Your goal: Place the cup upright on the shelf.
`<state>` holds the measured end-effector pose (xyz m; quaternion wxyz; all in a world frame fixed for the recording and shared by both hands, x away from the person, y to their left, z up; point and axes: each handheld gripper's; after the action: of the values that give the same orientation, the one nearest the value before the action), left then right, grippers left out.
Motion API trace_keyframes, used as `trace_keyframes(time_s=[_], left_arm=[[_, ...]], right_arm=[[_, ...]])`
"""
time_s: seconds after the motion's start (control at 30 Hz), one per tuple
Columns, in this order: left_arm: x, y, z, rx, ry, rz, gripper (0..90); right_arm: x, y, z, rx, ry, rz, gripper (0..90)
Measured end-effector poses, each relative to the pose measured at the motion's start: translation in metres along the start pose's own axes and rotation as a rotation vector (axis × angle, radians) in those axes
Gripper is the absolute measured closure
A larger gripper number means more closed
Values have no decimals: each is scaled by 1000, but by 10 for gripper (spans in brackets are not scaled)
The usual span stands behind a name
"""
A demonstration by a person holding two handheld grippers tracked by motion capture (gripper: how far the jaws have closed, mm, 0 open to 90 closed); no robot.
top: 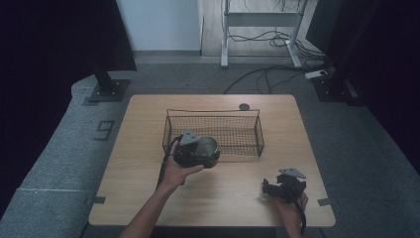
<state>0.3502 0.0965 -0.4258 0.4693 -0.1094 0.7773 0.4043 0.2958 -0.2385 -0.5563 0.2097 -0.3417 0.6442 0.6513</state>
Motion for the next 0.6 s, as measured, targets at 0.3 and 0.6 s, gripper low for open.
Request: trace_keyframes(time_s=[0.3,0.6], left_arm=[[-8,-3,7,-12,15,1,144],[-12,-8,18,-27,30,11,145]], right_arm=[[0,0,0,0,-1,1,12],[0,0,0,-1,0,2,12]])
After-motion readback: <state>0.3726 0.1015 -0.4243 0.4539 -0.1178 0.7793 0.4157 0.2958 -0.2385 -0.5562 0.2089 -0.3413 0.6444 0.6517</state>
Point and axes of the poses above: each handheld gripper's, and its own axes: y roughly backward along the jaws, x roughly out of its underside, z roughly to its left, and after that the axes turned 6 degrees about y, right-handed
